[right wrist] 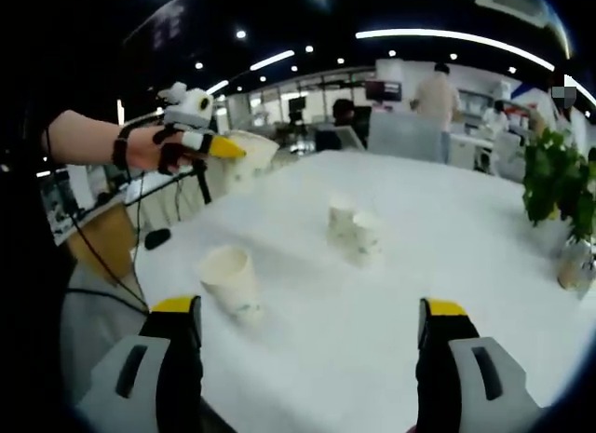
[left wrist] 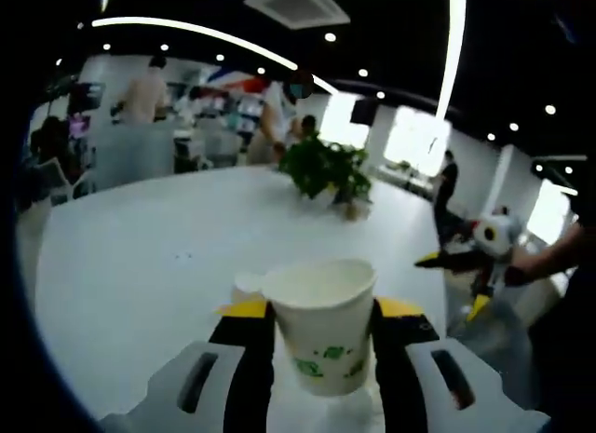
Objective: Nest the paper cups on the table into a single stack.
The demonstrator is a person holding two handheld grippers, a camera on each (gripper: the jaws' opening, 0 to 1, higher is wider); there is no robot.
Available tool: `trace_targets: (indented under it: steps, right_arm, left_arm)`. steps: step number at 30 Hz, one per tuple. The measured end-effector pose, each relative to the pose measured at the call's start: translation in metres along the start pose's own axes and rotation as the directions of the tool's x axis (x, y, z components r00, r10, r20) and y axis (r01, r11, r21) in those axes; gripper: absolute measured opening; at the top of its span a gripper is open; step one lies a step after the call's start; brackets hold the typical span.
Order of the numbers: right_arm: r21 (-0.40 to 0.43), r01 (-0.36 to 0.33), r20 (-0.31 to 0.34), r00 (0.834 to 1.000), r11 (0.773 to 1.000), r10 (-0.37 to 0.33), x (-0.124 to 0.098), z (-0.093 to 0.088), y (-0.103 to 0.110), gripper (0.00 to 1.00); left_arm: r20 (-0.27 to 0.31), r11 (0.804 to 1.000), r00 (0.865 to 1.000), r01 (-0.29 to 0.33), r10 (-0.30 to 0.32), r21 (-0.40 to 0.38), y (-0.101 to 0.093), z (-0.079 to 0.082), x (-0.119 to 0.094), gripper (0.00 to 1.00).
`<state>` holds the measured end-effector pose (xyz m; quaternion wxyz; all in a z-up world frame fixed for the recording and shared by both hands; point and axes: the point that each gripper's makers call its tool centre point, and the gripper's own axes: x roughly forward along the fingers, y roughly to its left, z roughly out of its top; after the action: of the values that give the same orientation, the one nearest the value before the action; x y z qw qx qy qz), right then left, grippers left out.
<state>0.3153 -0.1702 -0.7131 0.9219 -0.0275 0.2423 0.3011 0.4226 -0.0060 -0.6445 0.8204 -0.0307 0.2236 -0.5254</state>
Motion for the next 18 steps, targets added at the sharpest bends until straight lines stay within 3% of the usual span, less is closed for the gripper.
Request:
trace_targets:
  steps: [5, 18]
  right_arm:
    - [0.004, 0.007, 0.003, 1.000, 1.000, -0.007, -0.003, 0.000, -0.001, 0.94]
    - [-0.017, -0.001, -0.020, 1.000, 1.000, 0.001, -0.007, -0.002, 0.002, 0.94]
  left_arm:
    - [0.088, 0.995, 0.992, 0.092, -0.090, -0.022, -0.030, 0.000, -0.003, 0.39]
    - [0.151, 0.987, 0.976, 0.154, -0.158, 0.035, -0.057, -0.019, -0.001, 0.39]
